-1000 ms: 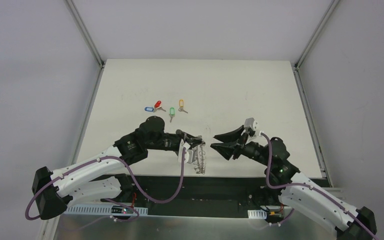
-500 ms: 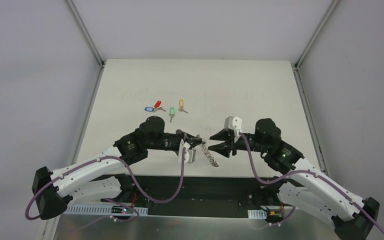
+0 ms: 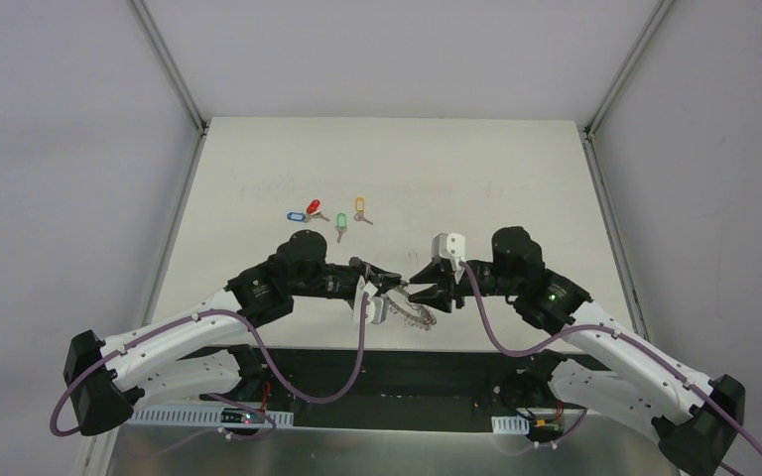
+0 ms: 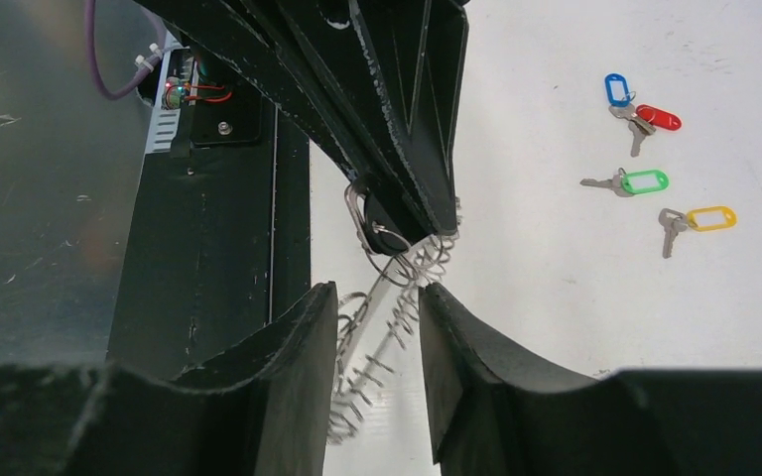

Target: Remove the keys from the keyring

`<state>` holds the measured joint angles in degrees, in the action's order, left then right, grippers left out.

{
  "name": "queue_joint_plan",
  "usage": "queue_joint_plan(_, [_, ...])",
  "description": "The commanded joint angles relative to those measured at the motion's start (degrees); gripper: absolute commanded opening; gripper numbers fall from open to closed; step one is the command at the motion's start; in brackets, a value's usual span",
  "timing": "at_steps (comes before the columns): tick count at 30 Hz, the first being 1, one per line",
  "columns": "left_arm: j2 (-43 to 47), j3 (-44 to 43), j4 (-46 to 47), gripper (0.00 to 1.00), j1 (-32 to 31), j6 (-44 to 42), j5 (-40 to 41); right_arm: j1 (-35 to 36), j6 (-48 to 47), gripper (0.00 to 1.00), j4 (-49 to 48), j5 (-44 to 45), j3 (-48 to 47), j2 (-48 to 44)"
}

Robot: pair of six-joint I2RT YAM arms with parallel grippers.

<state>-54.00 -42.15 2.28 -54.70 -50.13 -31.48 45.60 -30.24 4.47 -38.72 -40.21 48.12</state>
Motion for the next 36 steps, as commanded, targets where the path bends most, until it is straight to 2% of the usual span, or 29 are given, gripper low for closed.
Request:
queue_joint_plan(1, [0.39, -0.97, 2.50, 0.00, -0.11, 0.29, -2.82, 0.00, -0.63, 0.40, -3.68, -3.65, -2.35, 0.67])
queue_joint_plan(12, [-0.06, -1.10, 2.59, 0.00, -0.29, 0.78, -3.80, 0.48, 3.40, 0.39, -13.08, -4.35, 0.88, 1.04])
queue_joint_plan(17, [0.08, -1.14, 2.77, 0.00, -0.39, 0.97, -3.80, 0.76, 3.69, 0.30, -12.73, -4.57, 0.94, 1.31])
queue_joint_plan(20, [0.40, -1.08, 3.02, 0.00, -0.33, 1.20, -3.84, 0.75, 3.69, 0.34, -12.43, -4.16, 1.84, 0.59])
queue_joint_plan(23, [0.56, -1.04, 3.15, 0.00, -0.33, 1.35, -4.08, 0.78, 3.91, 0.43, -12.38, -3.68, 3.07, -0.67])
queue_joint_plan(28, [0.71, -1.06, 3.15, 0.00, -0.39, 1.43, -4.27, 0.76, 4.22, 0.48, -11.25, -4.23, 3.75, -2.34])
queue_joint_plan(31, [0.66, -1.06, 3.17, 0.00, -0.44, 1.60, -4.47, 0.75, 3.66, 0.47, -10.63, -4.28, 3.53, -2.24])
queue_joint_plan(36, [0.78, -1.03, 3.16, 0.00, -0.39, 1.64, -4.54, 0.74, 2.56, 0.40, -7.78, -6.64, 1.08, -0.14])
